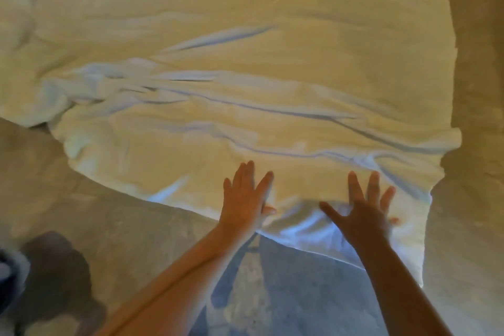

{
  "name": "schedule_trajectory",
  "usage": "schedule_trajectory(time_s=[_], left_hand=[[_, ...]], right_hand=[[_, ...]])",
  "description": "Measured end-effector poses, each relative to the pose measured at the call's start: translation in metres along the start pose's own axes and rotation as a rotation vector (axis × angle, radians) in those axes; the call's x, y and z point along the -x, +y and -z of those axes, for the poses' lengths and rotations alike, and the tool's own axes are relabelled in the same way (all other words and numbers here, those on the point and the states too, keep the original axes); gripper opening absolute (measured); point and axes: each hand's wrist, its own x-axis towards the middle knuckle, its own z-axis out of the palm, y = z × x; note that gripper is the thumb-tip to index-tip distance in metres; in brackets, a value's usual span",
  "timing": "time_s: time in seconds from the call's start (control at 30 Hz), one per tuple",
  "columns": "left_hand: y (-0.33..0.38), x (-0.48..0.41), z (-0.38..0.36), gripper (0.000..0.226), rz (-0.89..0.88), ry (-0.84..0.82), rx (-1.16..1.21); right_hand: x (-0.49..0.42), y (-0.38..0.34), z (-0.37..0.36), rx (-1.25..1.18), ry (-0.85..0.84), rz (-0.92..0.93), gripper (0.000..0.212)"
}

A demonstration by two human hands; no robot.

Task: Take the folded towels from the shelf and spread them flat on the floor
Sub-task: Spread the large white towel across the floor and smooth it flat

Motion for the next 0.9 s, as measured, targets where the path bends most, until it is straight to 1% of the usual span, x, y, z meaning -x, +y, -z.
schedule_trajectory(time_s=[0.1, 0.2, 0.4, 0.5, 0.63, 0.73, 0.8, 0.9], left_hand=[[-0.013, 0.02, -0.003, 0.068, 0.033, 0.057, -0.016], [-0.012, 0.02, 0.003, 0.064, 0.015, 0.113, -0.02], [-0.007, 0.042, 0.0, 0.068, -0.038, 0.106, -0.057], [0.001, 0.06, -0.008, 0.07, -0.059, 0.134, -0.063], [0.012, 0.081, -0.018, 0.071, -0.066, 0.07, -0.07], [0.018, 0.098, -0.026, 0.071, -0.087, 0.066, -0.068], [0.021, 0.108, -0.03, 0.071, -0.108, 0.063, -0.065], [0.017, 0.114, -0.03, 0.06, -0.118, 0.062, -0.019]], right_hand=[[0.003, 0.001, -0.001, 0.035, 0.033, 0.027, 0.093], [0.001, 0.005, 0.002, 0.039, -0.038, 0.031, 0.093], [0.013, 0.019, 0.0, 0.096, -0.07, 0.056, 0.095], [0.028, 0.032, -0.008, 0.109, -0.092, 0.057, 0.098], [0.049, 0.055, -0.018, 0.149, -0.093, 0.058, 0.1], [0.07, 0.07, -0.024, 0.144, -0.119, 0.034, 0.101], [0.084, 0.078, -0.028, 0.128, -0.107, 0.025, 0.1], [0.101, 0.085, -0.032, 0.116, -0.107, 0.021, 0.098]])
